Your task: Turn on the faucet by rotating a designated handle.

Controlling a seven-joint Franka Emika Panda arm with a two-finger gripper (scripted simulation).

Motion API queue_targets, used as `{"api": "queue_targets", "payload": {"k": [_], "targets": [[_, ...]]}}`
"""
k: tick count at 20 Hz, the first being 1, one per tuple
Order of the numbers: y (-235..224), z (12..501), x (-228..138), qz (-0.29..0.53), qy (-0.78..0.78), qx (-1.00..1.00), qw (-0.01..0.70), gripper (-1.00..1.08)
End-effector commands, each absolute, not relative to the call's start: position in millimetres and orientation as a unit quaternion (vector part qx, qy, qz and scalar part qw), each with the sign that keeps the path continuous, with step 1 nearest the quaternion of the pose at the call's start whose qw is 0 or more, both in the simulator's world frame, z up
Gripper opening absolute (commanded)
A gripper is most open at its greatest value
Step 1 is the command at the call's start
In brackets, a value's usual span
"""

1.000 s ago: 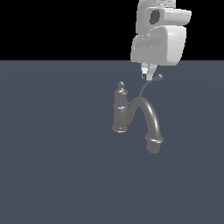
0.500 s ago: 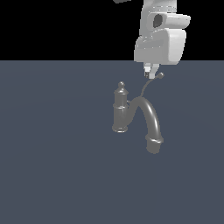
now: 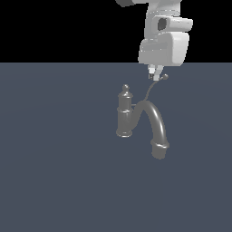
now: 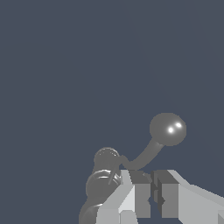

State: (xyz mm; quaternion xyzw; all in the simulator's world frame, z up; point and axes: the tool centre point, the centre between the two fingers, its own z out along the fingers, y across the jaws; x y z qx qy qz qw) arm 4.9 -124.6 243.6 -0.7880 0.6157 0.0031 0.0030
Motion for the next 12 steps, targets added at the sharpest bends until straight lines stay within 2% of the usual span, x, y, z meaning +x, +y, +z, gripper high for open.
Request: {"api": "queue_targets", "payload": {"k": [1, 12], "targets": [[-126, 244, 11, 0.002, 0.618, -0.787, 0.003, -1.0], [-128, 243, 43, 0.001, 0.624, -0.781, 0.002, -1.0]]}}
